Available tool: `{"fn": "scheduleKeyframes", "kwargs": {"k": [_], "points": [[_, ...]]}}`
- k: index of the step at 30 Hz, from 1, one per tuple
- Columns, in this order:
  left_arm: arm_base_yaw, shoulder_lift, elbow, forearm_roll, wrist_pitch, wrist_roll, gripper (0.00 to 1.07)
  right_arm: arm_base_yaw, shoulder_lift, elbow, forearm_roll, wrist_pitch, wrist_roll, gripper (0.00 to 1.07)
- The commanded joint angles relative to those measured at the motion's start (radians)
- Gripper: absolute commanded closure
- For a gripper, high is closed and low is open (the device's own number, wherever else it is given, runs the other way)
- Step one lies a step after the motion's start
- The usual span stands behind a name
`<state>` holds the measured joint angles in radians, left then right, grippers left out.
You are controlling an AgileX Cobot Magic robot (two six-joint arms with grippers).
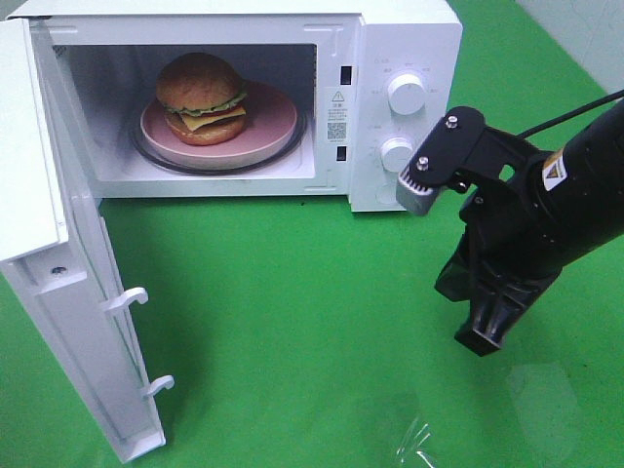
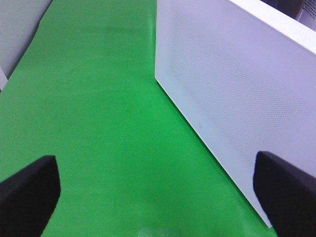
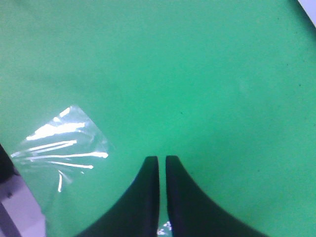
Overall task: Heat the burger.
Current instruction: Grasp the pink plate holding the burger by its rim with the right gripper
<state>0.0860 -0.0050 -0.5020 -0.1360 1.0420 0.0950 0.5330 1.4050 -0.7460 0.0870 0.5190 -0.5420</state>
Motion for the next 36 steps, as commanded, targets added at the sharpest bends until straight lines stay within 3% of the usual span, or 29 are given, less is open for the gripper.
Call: {"fn": "scheduleKeyframes", "kwargs": {"k": [1,6,12,17,18,19,20,23,24,26,27,30,36], "points": [[0.003,-0.009,0.003,-0.005,-0.001,-0.003,0.08,-0.005,-0.011,-0.001,-0.02,0.011,-0.146,0.99],[0.003,-0.009,0.003,-0.005,-0.001,-0.003,0.08,-0.005,-0.011,-0.001,-0.11,0.01,-0.34,0.96],[0.003,-0.009,0.003,-0.005,-0.001,-0.003,0.08,-0.005,-0.011,-0.001,-0.235,0.01,-0.347,0.93],[0.003,-0.009,0.003,-0.005,-0.001,-0.003,0.08,-0.005,-0.011,-0.019,-0.288,0.001,-0.32,0.78],[0.003,-0.009,0.003,-0.005,-0.001,-0.003,0.08,-0.005,-0.011,-0.027,-0.313,-0.012,-0.308,0.69],[0.003,-0.009,0.003,-0.005,-0.001,-0.003,0.08,-0.005,-0.011,-0.027,-0.313,-0.012,-0.308,0.69],[0.003,-0.009,0.003,-0.005,-0.001,-0.003,0.08,-0.005,-0.011,-0.028,-0.345,-0.047,-0.276,0.6],[0.003,-0.009,0.003,-0.005,-0.001,-0.003,0.08,-0.005,-0.011,-0.028,-0.361,-0.068,-0.254,0.54],[0.003,-0.009,0.003,-0.005,-0.001,-0.003,0.08,0.002,-0.011,-0.028,-0.381,-0.129,-0.197,0.38],[0.003,-0.009,0.003,-0.005,-0.001,-0.003,0.08,0.012,-0.01,-0.028,-0.394,-0.138,-0.184,0.33],[0.003,-0.009,0.003,-0.005,-0.001,-0.003,0.08,0.034,-0.005,-0.03,-0.427,-0.15,-0.155,0.25],[0.003,-0.009,0.003,-0.005,-0.001,-0.003,0.08,0.065,0.015,-0.048,-0.461,-0.151,-0.114,0.2],[0.003,-0.009,0.003,-0.005,-0.001,-0.003,0.08,0.119,0.087,-0.12,-0.527,-0.145,-0.079,0.21]]}}
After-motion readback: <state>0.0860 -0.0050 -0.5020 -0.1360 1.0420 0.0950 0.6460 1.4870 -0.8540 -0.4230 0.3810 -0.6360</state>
